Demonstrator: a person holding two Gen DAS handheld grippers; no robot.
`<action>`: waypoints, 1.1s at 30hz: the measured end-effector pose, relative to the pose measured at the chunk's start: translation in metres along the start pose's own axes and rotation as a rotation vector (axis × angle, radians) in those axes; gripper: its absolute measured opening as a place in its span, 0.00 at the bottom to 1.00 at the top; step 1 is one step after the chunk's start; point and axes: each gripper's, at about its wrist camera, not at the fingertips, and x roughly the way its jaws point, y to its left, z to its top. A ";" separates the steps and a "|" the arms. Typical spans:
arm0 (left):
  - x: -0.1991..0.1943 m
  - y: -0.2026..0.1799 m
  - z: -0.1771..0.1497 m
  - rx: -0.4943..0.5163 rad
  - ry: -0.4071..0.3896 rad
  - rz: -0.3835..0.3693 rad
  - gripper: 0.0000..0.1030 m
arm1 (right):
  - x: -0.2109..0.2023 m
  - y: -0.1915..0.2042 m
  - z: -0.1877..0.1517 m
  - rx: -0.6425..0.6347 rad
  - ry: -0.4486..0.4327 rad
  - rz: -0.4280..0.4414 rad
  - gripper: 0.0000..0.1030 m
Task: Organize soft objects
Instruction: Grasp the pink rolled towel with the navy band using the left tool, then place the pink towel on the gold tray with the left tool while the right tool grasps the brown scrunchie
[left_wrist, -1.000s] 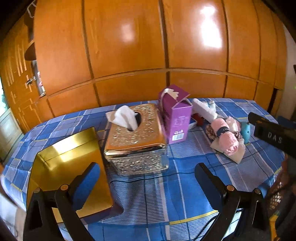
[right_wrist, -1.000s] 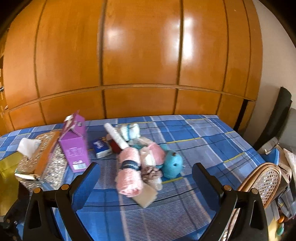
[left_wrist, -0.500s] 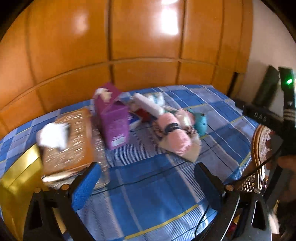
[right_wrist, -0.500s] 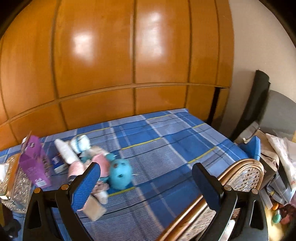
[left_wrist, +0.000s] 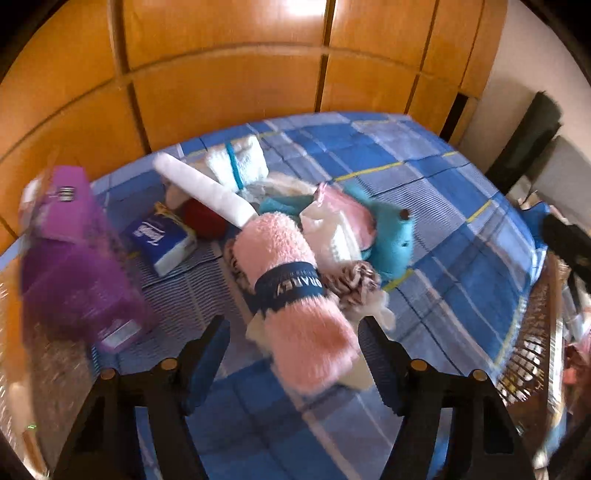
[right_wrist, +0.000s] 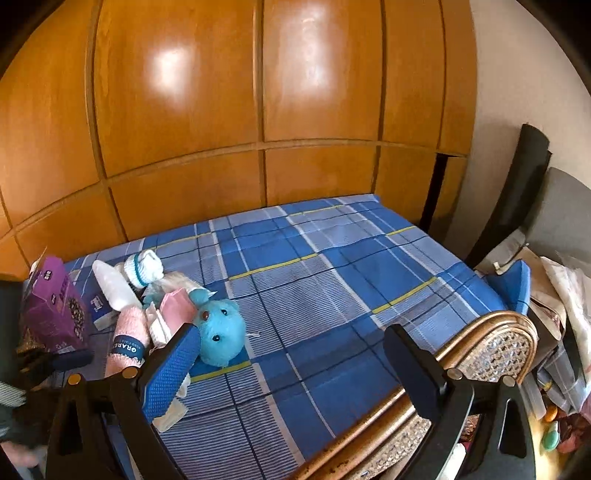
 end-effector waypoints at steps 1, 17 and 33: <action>0.008 0.001 0.003 -0.001 0.019 -0.005 0.53 | 0.003 0.002 0.002 -0.010 0.010 0.016 0.99; -0.049 0.034 0.024 -0.064 -0.087 -0.141 0.34 | 0.096 0.084 -0.006 -0.150 0.463 0.309 0.72; -0.120 0.128 0.110 -0.269 -0.284 -0.072 0.34 | 0.142 0.111 -0.034 -0.126 0.588 0.340 0.38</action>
